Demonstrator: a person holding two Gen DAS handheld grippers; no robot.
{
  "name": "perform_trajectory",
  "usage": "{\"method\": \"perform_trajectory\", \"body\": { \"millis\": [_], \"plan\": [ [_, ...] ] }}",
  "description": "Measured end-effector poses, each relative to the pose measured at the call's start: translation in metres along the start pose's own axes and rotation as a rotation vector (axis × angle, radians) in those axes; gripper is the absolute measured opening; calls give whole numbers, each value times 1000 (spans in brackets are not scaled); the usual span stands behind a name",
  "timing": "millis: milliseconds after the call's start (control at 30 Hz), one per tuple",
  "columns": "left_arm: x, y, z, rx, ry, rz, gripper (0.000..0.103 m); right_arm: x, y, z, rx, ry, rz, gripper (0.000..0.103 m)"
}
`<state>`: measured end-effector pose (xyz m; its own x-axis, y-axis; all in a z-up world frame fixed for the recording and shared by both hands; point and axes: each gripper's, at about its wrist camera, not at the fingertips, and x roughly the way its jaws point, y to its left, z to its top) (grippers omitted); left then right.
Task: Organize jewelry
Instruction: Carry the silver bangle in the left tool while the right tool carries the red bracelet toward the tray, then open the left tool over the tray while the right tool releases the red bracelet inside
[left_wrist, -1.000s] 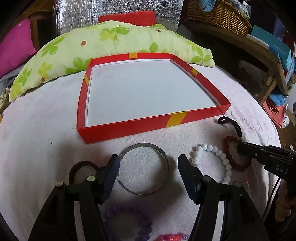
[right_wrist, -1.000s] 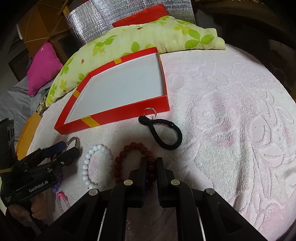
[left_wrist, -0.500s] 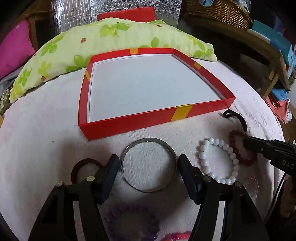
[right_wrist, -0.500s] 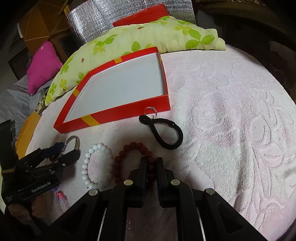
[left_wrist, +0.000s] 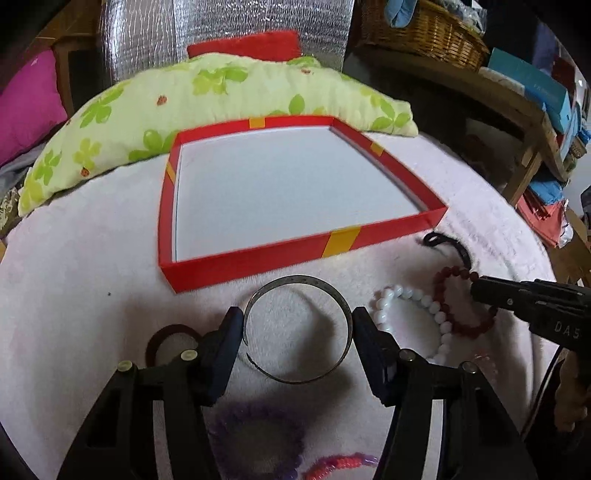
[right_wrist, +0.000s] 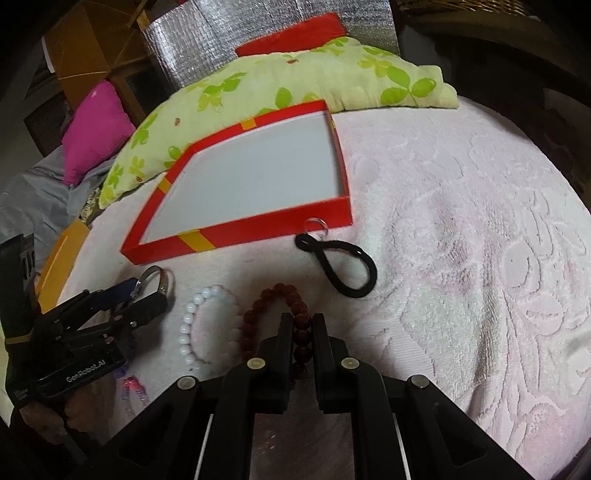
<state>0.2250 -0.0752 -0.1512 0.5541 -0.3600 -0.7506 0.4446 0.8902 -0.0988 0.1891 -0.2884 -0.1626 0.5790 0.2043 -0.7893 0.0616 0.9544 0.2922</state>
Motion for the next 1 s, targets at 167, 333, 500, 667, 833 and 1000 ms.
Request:
{"method": "perform_trajectory", "body": {
  "millis": [167, 333, 500, 667, 833, 1000],
  "plan": [
    [-23, -3, 7, 1, -33, -3, 62, -21, 10, 6, -24, -40, 26, 11],
    [-39, 3, 20, -11, -59, 3, 62, -39, 22, 17, -37, -73, 55, 11],
    [-43, 10, 41, 4, -86, 42, 62, -43, 32, 36, -50, -86, 75, 11],
    [-34, 21, 65, 17, -90, 70, 62, -37, 35, 64, -47, -89, 113, 11],
    [-15, 36, 90, 14, -89, 89, 62, -16, 35, 99, -29, -64, 142, 11],
    [16, 51, 116, 18, -57, 98, 62, 19, 38, 142, -13, -43, 150, 11]
  ]
}}
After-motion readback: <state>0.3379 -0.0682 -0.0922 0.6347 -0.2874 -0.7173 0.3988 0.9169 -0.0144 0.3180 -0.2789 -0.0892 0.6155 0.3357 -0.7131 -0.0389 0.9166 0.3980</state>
